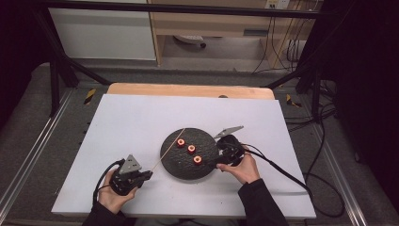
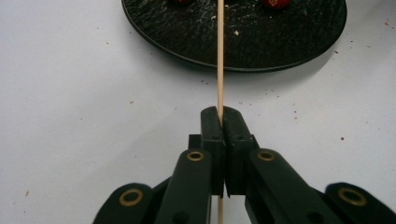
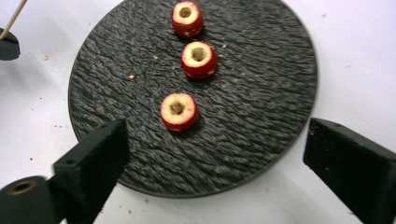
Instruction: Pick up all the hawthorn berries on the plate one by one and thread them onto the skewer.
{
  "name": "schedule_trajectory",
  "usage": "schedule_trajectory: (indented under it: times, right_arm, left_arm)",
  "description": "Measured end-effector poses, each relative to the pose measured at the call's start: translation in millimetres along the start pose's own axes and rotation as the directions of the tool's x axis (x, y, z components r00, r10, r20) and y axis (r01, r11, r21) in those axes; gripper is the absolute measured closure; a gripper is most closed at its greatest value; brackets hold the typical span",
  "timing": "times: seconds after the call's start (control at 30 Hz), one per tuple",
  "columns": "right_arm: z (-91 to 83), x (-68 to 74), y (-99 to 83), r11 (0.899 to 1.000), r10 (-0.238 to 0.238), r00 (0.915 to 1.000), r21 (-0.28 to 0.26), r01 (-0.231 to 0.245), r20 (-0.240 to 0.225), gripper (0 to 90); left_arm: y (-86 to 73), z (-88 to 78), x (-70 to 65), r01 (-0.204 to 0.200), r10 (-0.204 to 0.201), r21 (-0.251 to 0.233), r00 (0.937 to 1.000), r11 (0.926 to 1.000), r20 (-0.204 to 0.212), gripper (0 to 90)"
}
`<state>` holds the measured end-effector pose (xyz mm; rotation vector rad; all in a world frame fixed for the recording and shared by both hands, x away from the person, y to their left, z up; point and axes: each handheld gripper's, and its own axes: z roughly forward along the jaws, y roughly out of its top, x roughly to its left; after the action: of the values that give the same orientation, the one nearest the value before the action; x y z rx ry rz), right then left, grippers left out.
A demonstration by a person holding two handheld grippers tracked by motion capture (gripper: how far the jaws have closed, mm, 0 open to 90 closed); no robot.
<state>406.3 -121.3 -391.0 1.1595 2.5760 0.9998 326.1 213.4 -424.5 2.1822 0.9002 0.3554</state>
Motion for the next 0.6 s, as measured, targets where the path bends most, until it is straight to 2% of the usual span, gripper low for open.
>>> schedule_trajectory:
  times: [0.13,0.3,0.6]
  right_arm:
    - [7.7,5.9,9.0,0.999,-0.017,0.9997,0.027,0.017,-0.018,16.8]
    - [18.4,10.5,20.2,0.997,-0.016,0.9994,0.071,0.018,-0.030,23.4]
    - [36.0,15.0,33.1,0.983,-0.029,0.9990,0.181,0.035,-0.035,35.7]
  left_arm:
    - [-0.5,0.1,2.1,0.002,-0.002,0.002,1.0000,1.0000,-0.001,88.5]
    - [-0.8,-0.5,3.5,0.000,0.000,0.002,1.0000,1.0000,-0.001,88.5]
    - [-0.8,-0.6,6.5,0.001,-0.001,0.005,1.0000,1.0000,-0.004,88.6]
